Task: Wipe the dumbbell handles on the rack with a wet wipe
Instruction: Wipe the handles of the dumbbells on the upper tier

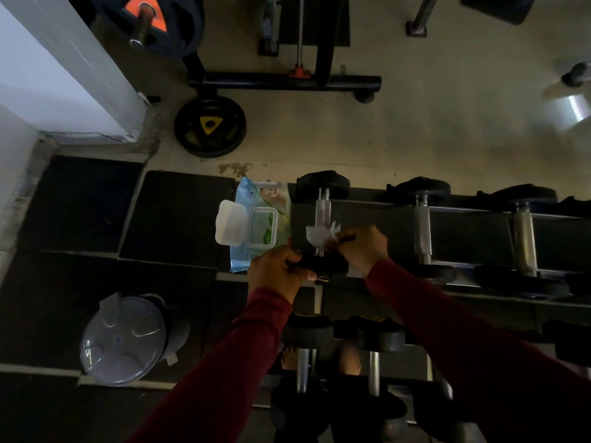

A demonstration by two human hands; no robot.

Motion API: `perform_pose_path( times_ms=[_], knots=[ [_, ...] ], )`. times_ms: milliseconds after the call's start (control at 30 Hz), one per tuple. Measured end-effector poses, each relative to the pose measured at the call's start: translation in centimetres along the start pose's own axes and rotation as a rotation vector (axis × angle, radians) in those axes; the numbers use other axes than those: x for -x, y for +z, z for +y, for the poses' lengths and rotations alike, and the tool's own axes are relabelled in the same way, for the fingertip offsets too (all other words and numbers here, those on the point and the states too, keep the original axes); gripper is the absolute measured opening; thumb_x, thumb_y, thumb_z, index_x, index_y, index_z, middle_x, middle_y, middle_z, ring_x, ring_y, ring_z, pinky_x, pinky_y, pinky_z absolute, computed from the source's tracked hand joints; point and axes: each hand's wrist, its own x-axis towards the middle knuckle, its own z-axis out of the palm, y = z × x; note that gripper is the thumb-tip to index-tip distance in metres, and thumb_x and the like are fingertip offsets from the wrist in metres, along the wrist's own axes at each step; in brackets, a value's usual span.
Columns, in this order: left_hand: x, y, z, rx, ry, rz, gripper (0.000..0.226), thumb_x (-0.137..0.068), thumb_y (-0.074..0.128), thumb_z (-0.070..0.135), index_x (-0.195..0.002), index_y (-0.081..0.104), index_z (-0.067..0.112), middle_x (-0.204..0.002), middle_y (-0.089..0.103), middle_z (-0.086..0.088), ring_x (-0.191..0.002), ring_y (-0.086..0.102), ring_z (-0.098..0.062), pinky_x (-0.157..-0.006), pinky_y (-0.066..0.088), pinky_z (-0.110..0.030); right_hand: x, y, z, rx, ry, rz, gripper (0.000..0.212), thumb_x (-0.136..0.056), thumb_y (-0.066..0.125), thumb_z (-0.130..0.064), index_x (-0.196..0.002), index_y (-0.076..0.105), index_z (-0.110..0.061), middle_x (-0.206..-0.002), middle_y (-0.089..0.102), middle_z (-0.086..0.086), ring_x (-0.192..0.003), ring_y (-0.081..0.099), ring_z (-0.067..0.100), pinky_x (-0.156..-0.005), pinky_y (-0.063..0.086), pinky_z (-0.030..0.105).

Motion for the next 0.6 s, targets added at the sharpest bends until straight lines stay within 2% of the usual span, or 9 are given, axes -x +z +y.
perform_pose_path(
  times_ms=[67, 200, 333, 433, 500, 600],
  knots=[
    [0.1, 0.0, 0.0, -0.010, 0.004, -0.002, 0.035, -0.065, 0.087, 0.025, -0.095, 0.068, 0.026, -0.104, 0.068, 0.011, -0.099, 0.061, -0.006, -0.095, 0.049, -0.028, 0.4, 0.2, 0.1, 0.097, -0.048, 0.013, 0.015, -0.087, 0.071, -0.029, -0.100, 0.070, -0.021, -0.096, 0.066, -0.009, -0.086, 0.062, 0.001, -0.085, 0.053, 0.025],
    [0.0, 0.0, 0.1, -0.008, 0.003, 0.014, 0.037, -0.063, 0.089, 0.027, -0.095, 0.069, 0.024, -0.100, 0.069, 0.012, -0.095, 0.061, -0.005, -0.090, 0.048, -0.023, -0.7, 0.2, -2.2, 0.083, -0.184, 0.202, 0.004, -0.089, 0.069, -0.030, -0.089, 0.067, -0.027, -0.086, 0.066, -0.012, -0.079, 0.061, -0.002, -0.087, 0.053, 0.025],
    [0.0, 0.0, 0.1, -0.013, 0.010, 0.006, 0.039, -0.064, 0.088, 0.028, -0.098, 0.070, 0.023, -0.102, 0.068, 0.011, -0.094, 0.059, -0.003, -0.086, 0.043, -0.019, -2.3, 0.2, -3.2, 0.244, -0.404, 0.272, 0.019, -0.095, 0.062, -0.016, -0.113, 0.069, -0.019, -0.110, 0.070, 0.001, -0.093, 0.065, 0.005, -0.091, 0.054, 0.025],
    [0.0, -0.1, 0.1, -0.010, 0.025, 0.013, 0.039, -0.063, 0.089, 0.027, -0.097, 0.070, 0.023, -0.102, 0.069, 0.010, -0.093, 0.060, -0.004, -0.086, 0.045, -0.020, -1.8, -0.4, -1.9, 0.423, -0.620, 0.127, 0.020, -0.099, 0.054, -0.022, -0.113, 0.068, -0.024, -0.113, 0.069, -0.001, -0.101, 0.067, 0.010, -0.094, 0.053, 0.031],
    [0.1, -0.1, 0.1, -0.005, 0.037, 0.025, 0.039, -0.062, 0.090, 0.027, -0.096, 0.071, 0.022, -0.100, 0.070, 0.010, -0.094, 0.063, -0.006, -0.089, 0.049, -0.023, -1.4, -1.0, -0.7, 0.585, -0.790, -0.022, 0.024, -0.097, 0.057, -0.016, -0.116, 0.069, -0.024, -0.119, 0.067, -0.002, -0.110, 0.063, 0.014, -0.099, 0.049, 0.035],
    [0.2, -0.2, 0.1, -0.001, 0.047, 0.025, 0.039, -0.061, 0.090, 0.026, -0.095, 0.071, 0.022, -0.099, 0.070, 0.009, -0.092, 0.063, -0.006, -0.091, 0.052, -0.027, -2.2, -1.5, -0.8, 0.836, -0.886, -0.146, 0.027, -0.091, 0.065, -0.015, -0.116, 0.068, -0.024, -0.122, 0.064, -0.001, -0.111, 0.058, 0.015, -0.099, 0.048, 0.033]
  ],
)
